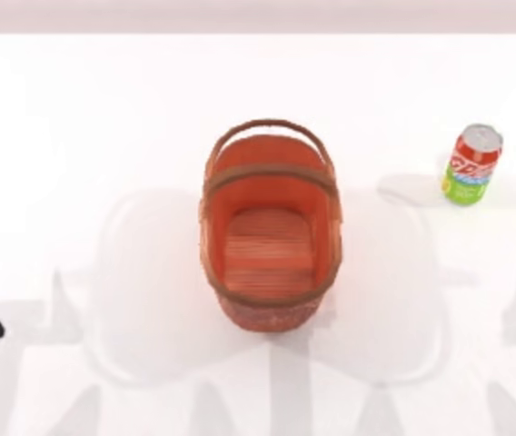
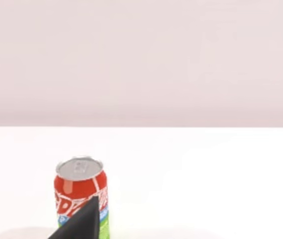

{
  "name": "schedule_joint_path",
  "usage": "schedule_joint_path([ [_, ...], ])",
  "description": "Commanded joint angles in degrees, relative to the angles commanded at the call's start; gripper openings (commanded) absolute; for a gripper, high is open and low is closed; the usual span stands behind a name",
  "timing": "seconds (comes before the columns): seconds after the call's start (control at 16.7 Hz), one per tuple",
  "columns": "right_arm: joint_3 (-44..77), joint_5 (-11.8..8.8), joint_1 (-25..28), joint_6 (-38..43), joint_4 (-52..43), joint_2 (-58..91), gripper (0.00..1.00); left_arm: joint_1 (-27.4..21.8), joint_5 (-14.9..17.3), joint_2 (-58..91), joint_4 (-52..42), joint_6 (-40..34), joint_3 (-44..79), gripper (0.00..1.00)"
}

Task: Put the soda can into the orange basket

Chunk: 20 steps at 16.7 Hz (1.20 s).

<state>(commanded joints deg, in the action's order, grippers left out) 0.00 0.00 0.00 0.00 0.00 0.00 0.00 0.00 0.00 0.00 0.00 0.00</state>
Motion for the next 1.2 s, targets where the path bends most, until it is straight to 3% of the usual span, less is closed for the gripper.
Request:
schedule_joint_path([
  [0.3,3.2,0.0,0.5,-1.3,-3.1,3.5,1.00,0.0,0.0,0.0,0.0,0.0,0.0,1.00],
  [0.54,15.6,0.2,1.6,-5.2,-12.8,16.6,1.00,0.0,0.0,0.0,0.0,0.0,0.0,1.00],
  [1.2,82.1,-0.2,6.6,-19.9,-50.2,85.7,1.00,0.0,0.0,0.0,0.0,0.0,0.0,1.00],
])
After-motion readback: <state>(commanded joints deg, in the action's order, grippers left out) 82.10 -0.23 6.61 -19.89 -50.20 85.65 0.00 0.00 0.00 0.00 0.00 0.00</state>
